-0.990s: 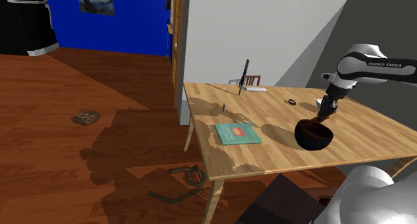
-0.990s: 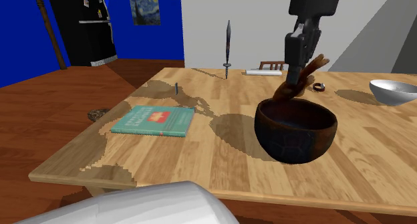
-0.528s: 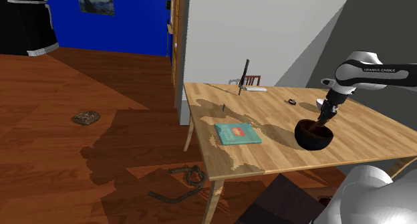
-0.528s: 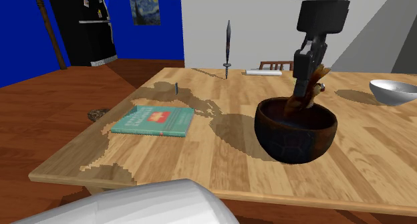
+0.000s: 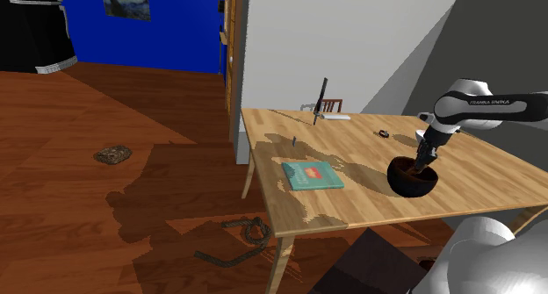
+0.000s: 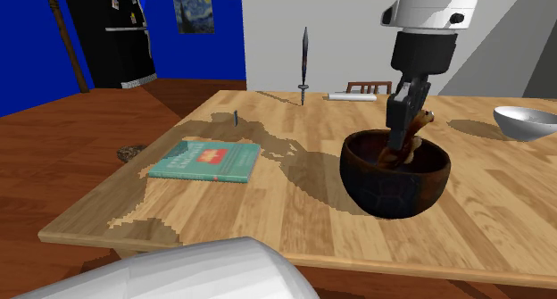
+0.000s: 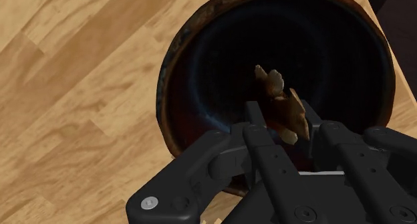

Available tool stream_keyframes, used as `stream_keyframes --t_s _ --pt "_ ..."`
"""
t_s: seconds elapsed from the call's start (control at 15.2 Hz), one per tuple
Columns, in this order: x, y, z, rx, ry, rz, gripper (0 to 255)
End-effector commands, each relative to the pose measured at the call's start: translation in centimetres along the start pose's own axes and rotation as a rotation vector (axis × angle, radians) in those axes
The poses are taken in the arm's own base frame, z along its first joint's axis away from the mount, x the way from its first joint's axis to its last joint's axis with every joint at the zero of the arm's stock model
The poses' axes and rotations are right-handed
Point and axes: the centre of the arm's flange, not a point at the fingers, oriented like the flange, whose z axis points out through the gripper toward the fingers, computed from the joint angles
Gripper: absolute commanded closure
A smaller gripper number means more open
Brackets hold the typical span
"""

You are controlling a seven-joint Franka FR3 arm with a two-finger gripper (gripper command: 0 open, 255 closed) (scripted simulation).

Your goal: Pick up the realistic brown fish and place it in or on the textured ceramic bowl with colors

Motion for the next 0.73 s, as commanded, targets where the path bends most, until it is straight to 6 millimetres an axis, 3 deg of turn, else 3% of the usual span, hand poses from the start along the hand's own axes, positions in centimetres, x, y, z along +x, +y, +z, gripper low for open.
stream_keyframes --t_s 0.0,0.33,0.4,0.66 --pt "0.0 0.04 0.14 0.0 0.0 0.0 255" --pt "0.0 0.04 0.14 0.0 0.0 0.0 255" --pt "0.0 0.04 0.14 0.0 0.0 0.0 0" --pt "0.0 0.04 0.14 0.0 0.0 0.0 0"
